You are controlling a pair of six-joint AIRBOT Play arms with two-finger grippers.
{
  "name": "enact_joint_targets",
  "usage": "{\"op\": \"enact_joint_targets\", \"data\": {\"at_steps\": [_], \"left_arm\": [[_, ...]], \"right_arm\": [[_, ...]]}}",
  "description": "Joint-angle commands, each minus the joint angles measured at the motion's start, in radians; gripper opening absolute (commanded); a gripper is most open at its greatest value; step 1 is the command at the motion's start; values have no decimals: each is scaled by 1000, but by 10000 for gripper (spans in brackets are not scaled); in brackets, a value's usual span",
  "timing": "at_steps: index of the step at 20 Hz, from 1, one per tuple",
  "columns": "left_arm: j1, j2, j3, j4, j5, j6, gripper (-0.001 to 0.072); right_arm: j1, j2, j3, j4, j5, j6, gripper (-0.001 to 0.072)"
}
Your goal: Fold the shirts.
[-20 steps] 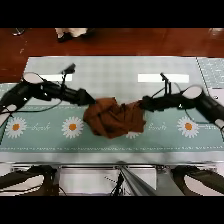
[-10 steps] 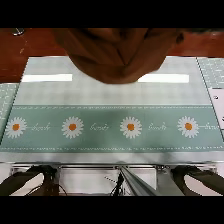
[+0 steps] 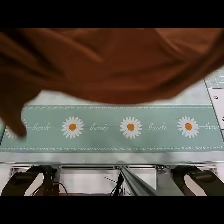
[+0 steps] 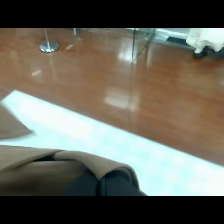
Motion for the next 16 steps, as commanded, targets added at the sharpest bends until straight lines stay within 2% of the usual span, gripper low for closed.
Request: {"op": "enact_joint_targets", "data": {"at_steps": [1, 5, 8, 10, 12, 14, 16], "left_arm": [[1, 117, -53, 194, -248, -135, 18], [1, 219, -333, 258, -280, -200, 18], [0, 226, -669, 204, -251, -169, 19], [0, 193, -893, 130, -121, -155, 19], [0, 117, -1059, 36, 97, -84, 18], [0, -14, -1113, -49, 282, -76, 18], [-2, -172, -1089, -163, 395, -11, 19]], "right_arm": [[0, 123, -104, -50, 105, 48, 22], [0, 242, -422, -100, 101, 116, 22], [0, 284, -727, -158, 3, 135, 22], [0, 262, -906, -262, -145, 182, 22], [-1, 174, -990, -342, -270, 223, 22], [-1, 16, -988, -357, -359, 225, 22], [-1, -165, -935, -349, -429, 225, 22]]}}
